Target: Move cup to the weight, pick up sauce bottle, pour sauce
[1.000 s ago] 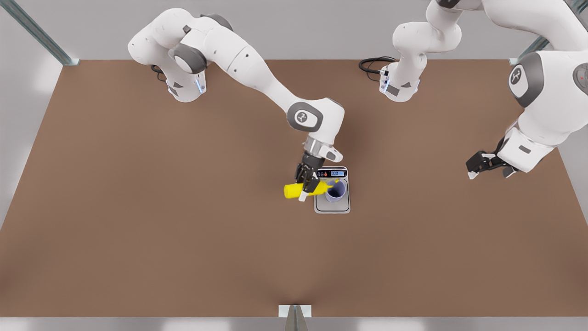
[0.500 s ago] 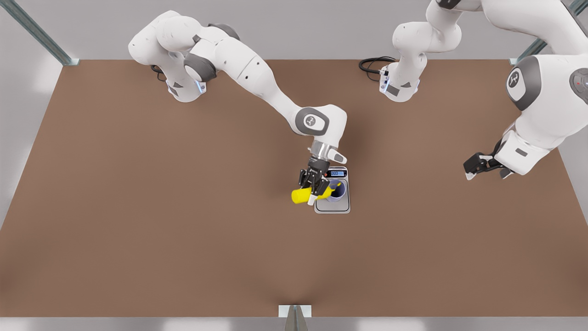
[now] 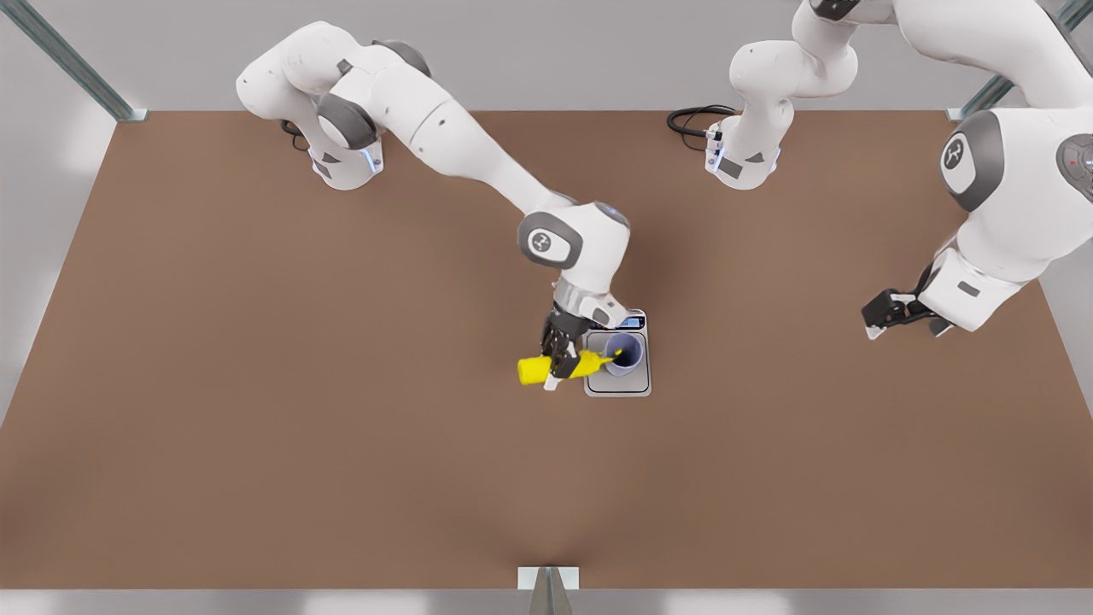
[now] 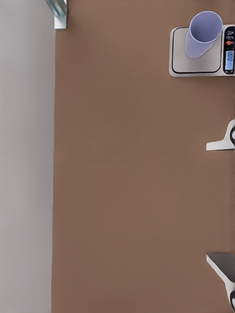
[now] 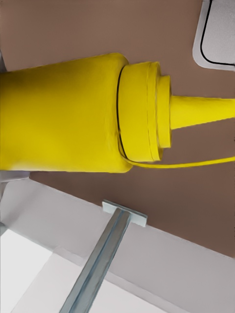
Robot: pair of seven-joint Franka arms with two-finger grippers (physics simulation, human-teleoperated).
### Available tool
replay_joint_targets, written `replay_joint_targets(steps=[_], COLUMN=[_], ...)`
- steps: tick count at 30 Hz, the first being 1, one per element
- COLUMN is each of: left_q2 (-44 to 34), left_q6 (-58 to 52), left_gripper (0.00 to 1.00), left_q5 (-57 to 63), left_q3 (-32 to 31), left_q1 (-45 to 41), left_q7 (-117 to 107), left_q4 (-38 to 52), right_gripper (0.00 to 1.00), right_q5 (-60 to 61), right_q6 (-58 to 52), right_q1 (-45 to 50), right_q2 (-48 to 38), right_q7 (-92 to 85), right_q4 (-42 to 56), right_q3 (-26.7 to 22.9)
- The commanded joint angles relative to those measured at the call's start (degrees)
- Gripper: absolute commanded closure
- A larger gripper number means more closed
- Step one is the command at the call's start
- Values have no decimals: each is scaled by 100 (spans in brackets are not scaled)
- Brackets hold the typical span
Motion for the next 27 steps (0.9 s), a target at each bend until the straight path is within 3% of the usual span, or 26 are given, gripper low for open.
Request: replay_joint_targets(steps=[1, 8, 14, 21, 27], left_q2=[0, 43, 52, 70, 70], left_q6=[0, 9, 53, 53, 62], left_gripper=[0, 0, 0, 0, 0], left_q5=[4, 4, -5, -5, -5], left_q3=[0, 0, 0, 0, 0], left_q1=[10, 10, 10, 10, 10], left_q7=[4, 4, -5, -5, -5], left_q4=[0, 9, 0, 0, 9], right_gripper=[45, 45, 45, 45, 45], right_q5=[140, 2399, 5712, 7856, 10125], right_q6=[39, 610, 1709, 1612, 312], right_q1=[-48, -1200, -2694, -3494, -3775], right_q2=[-35, -387, -712, -729, -677], right_q7=[-75, -2535, -6534, -8599, -9321], right_q4=[-7, -69, -1106, -1739, -2275], right_q3=[1, -8, 1, 53, 45])
